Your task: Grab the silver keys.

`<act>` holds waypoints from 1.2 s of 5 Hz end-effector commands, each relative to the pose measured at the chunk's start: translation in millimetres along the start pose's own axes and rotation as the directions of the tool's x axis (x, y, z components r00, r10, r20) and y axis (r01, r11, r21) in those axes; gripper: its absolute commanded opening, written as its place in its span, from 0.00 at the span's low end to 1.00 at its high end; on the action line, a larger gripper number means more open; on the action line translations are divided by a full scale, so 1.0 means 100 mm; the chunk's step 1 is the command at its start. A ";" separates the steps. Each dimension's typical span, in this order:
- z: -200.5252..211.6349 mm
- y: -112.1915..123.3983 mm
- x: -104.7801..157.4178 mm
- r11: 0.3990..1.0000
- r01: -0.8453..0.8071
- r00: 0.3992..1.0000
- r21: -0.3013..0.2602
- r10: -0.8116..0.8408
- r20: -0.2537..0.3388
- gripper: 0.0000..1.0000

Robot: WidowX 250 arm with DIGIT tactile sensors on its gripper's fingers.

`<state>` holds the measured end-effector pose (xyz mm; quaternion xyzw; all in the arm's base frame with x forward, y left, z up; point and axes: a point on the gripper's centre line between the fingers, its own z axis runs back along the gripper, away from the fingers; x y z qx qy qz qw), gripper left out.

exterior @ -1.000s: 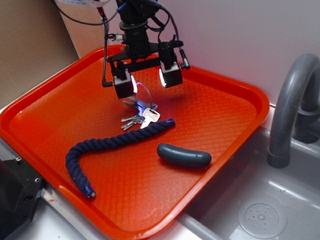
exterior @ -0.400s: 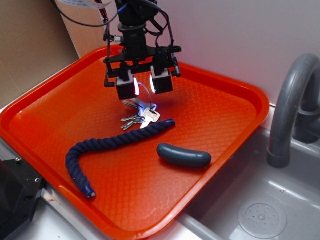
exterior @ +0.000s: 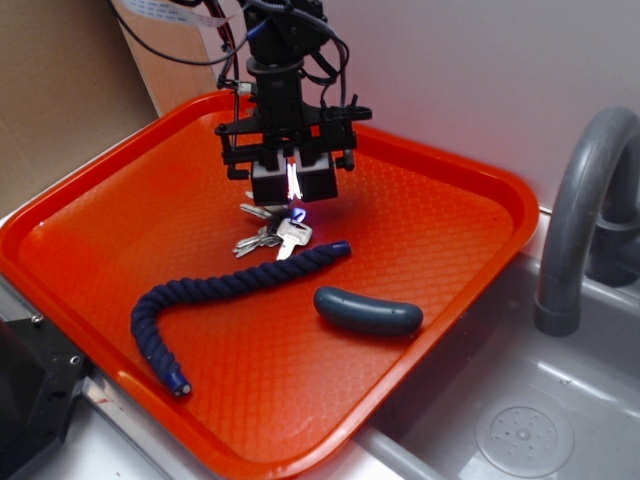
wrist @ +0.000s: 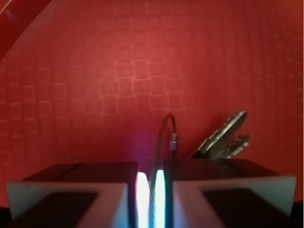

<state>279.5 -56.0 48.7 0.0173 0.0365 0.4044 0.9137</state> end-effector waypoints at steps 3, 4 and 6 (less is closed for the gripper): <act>1.66 0.38 -0.02 0.656 0.754 0.626 0.024 -0.730 0.275 0.00; 2.16 0.38 -0.17 0.450 0.885 0.412 0.116 -0.875 0.254 0.00; 2.15 0.50 -0.24 0.139 0.987 0.120 0.085 -0.973 0.196 0.00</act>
